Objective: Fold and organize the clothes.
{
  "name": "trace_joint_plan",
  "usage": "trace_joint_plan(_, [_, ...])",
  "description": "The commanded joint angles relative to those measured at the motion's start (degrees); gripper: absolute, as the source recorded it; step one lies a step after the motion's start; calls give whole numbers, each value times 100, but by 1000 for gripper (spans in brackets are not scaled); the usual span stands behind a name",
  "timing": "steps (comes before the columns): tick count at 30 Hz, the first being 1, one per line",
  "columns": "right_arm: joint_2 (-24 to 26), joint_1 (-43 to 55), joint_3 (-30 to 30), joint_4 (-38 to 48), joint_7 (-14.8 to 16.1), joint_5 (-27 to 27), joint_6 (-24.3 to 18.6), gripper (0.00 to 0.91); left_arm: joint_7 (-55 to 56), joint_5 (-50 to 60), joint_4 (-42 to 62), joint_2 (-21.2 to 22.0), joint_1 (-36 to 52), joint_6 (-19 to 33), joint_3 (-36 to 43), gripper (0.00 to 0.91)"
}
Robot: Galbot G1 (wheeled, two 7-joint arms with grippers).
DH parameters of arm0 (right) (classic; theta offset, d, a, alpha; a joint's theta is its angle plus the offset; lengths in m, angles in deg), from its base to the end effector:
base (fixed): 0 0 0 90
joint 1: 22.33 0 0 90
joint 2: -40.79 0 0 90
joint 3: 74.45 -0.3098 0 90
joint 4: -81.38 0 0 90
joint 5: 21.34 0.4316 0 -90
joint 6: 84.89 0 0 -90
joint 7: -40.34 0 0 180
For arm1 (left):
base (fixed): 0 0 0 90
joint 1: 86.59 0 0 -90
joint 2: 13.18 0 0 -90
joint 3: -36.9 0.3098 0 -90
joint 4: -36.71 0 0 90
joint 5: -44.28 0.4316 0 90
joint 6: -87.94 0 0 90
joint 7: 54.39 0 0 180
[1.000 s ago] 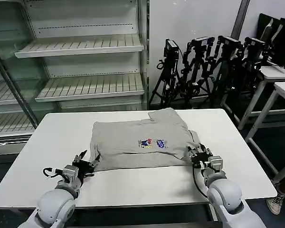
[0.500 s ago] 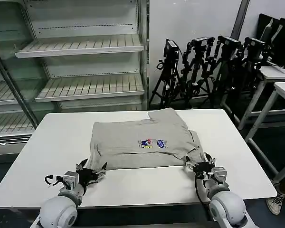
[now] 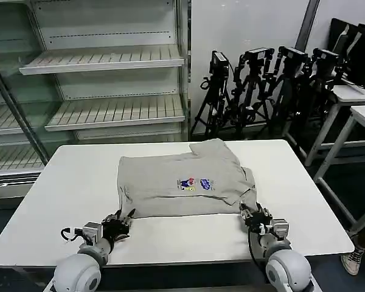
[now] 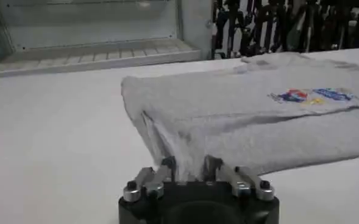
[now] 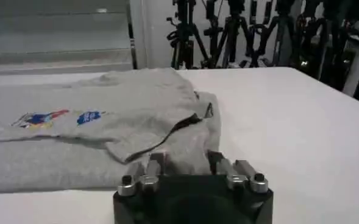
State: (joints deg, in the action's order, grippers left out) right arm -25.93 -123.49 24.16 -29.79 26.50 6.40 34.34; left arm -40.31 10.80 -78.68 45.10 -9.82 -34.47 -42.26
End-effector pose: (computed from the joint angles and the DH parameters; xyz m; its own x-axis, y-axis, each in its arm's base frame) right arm 0.3584 -0.0055 -0.2391 -0.9056 -0.0684 0.4186 -0.0662 0.9976 0.0199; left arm 0.3397 0.0032 -0.2285 -0.8610 0.1423 0.4882 0.1707 0.9852 0.0140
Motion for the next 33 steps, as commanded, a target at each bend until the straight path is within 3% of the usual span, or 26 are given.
trace_joint_plan(1, [-13, -188, -44, -149, -17, 73, 1, 0, 0, -239, -111, 9, -156, -36, -95, 40])
trace_joint_plan(12, [252, -1690, -631, -1480, -25, -111, -37, 0, 41, 37, -1313, -74, -1662, -27, -626, 40])
trace_joint_plan(18, [264, -2691, -985, -2278, -42, -322, -35, 0, 89, 289, -2033, 56, -2901, -10, -980, 40])
trace_joint_plan(23, [222, -3239, -1038, -2665, -47, -597, 69, 0, 109, 615, -2225, 178, -3368, -5, -1035, 40])
trace_joint_plan(24, [222, -3243, -1039, -2708, -56, -603, 89, 474, 99, 636, -2235, 166, -3380, -15, -1052, 40])
trace_joint_plan(25, [229, -3233, -1039, -2751, -67, -598, 132, 907, 97, 636, -2251, 146, -3385, -33, -1066, 101])
trace_joint_plan(26, [232, -3215, -1043, -2775, -78, -598, 132, 907, 103, 633, -2274, 132, -3380, -57, -1082, 645])
trace_joint_plan(27, [231, -3205, -1045, -2803, -87, -599, 131, 907, 106, 634, -2285, 124, -3375, -58, -1090, 645])
trace_joint_plan(28, [227, -3176, -1058, -2830, -97, -595, 117, 907, 108, 635, -2307, 116, -3358, -58, -1106, 907])
trace_joint_plan(33, [204, -3008, -1172, -2960, -150, -594, -203, 907, 91, 670, -2492, 120, -3324, -61, -1217, 907])
